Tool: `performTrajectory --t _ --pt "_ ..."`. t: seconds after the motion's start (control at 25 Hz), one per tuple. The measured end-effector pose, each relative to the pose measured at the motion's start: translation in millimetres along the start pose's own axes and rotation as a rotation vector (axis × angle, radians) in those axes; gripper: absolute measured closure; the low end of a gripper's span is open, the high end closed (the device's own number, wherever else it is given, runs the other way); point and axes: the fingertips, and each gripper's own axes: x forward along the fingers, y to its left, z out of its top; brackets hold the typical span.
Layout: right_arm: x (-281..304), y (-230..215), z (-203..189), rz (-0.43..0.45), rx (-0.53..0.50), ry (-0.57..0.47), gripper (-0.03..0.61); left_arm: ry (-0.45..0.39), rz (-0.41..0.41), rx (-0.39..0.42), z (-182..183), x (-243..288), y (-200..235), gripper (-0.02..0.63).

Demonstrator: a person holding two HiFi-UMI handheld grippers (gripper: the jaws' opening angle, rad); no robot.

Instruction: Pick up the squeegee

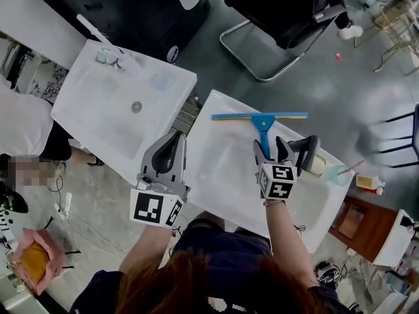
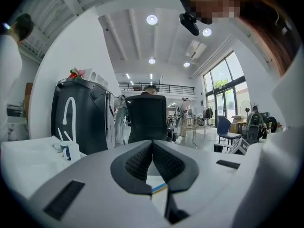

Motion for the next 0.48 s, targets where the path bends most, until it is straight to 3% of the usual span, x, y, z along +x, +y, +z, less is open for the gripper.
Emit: performTrajectory --t 0.48 --pt "34.3 -8.2 -45.1 -0.003 0.018 0.189 0.267 0.016 0.012 -0.015 -9.9 3.6 4.5 0.594"
